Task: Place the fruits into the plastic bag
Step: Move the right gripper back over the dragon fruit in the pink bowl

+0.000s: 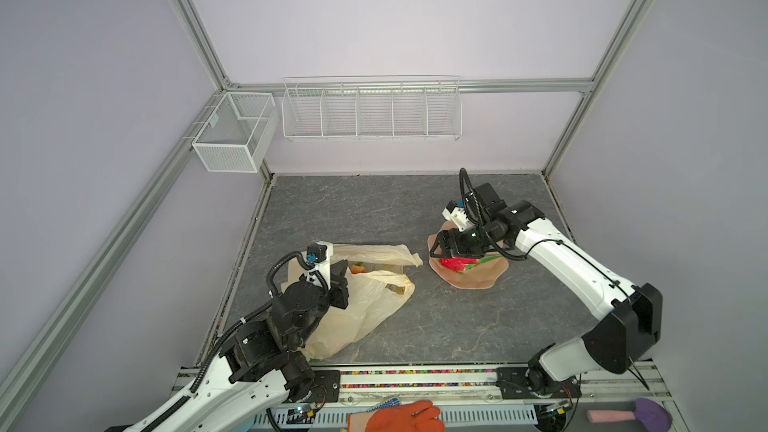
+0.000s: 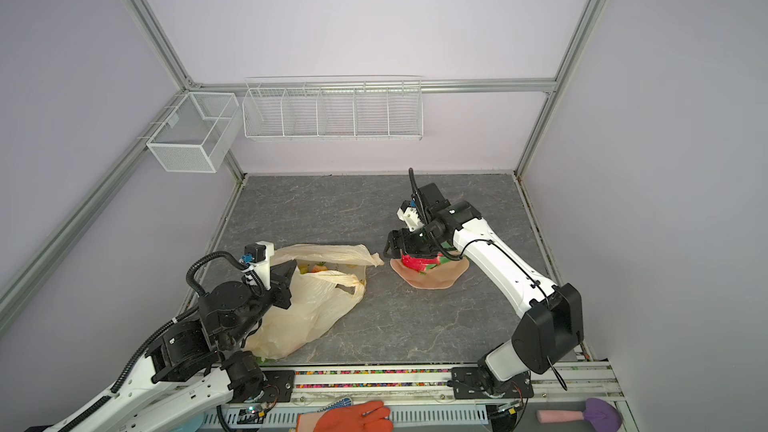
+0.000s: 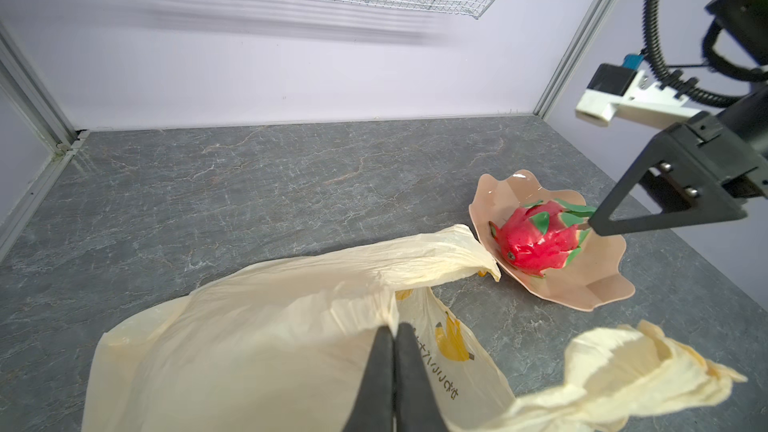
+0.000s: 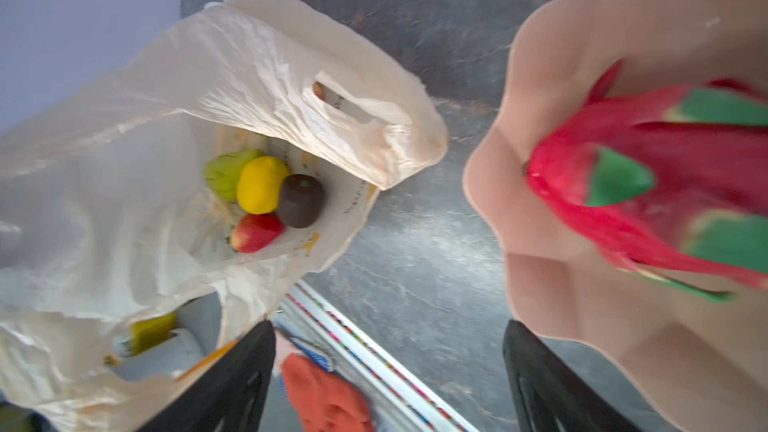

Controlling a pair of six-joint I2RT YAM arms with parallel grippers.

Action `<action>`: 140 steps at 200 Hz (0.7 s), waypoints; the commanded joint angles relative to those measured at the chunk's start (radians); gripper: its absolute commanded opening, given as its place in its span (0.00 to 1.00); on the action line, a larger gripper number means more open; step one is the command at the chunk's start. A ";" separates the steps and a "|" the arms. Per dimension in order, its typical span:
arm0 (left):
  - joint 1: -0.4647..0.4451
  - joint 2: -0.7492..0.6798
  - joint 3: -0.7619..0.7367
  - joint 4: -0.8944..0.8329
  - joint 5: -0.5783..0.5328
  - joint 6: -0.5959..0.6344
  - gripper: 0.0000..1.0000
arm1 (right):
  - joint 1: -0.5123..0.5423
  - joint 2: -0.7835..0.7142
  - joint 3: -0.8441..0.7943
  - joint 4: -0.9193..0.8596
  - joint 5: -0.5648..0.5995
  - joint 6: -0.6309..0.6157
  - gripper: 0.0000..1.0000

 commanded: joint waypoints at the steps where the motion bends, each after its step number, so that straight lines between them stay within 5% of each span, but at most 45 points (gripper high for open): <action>1: 0.001 -0.003 0.012 -0.005 0.005 0.004 0.00 | -0.015 0.010 0.033 -0.167 0.213 -0.284 0.88; 23: 0.001 -0.001 0.010 -0.002 0.006 0.006 0.00 | -0.014 0.065 0.058 -0.208 0.358 -0.461 0.88; 77: -0.001 -0.003 0.015 -0.017 0.003 0.012 0.00 | -0.032 0.114 0.046 -0.100 0.346 -0.750 0.88; 140: 0.001 -0.004 0.015 -0.033 -0.016 0.012 0.00 | -0.052 0.254 0.113 -0.098 0.297 -0.798 0.88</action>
